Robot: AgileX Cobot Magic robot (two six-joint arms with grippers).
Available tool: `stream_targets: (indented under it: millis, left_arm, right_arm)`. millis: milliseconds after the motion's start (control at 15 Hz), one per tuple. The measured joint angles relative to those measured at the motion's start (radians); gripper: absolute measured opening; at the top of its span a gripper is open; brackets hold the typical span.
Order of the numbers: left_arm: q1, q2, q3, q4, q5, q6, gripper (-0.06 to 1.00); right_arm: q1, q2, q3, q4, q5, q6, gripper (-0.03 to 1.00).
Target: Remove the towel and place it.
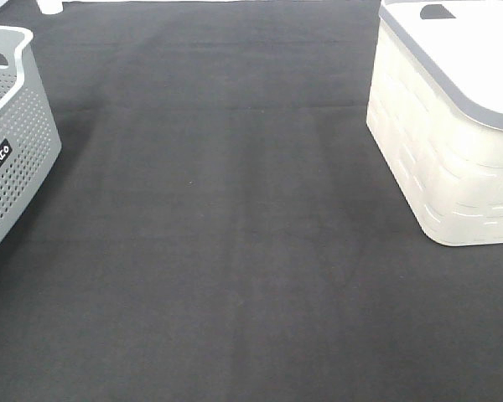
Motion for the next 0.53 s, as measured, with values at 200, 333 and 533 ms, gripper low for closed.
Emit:
stream_targets:
  millis: [200, 333, 533]
  left_arm:
    - [0.000, 0.096, 0.000, 0.012, -0.059, 0.036, 0.98]
    - [-0.012, 0.149, 0.000, 0.015, -0.135, 0.056, 0.97]
    - [-0.017, 0.210, 0.000, 0.015, -0.163, 0.107, 0.95]
  right_arm:
    - [0.000, 0.000, 0.000, 0.000, 0.000, 0.000, 0.68]
    - [0.000, 0.000, 0.000, 0.006, 0.000, 0.000, 0.68]
    - [0.000, 0.000, 0.000, 0.006, 0.000, 0.000, 0.68]
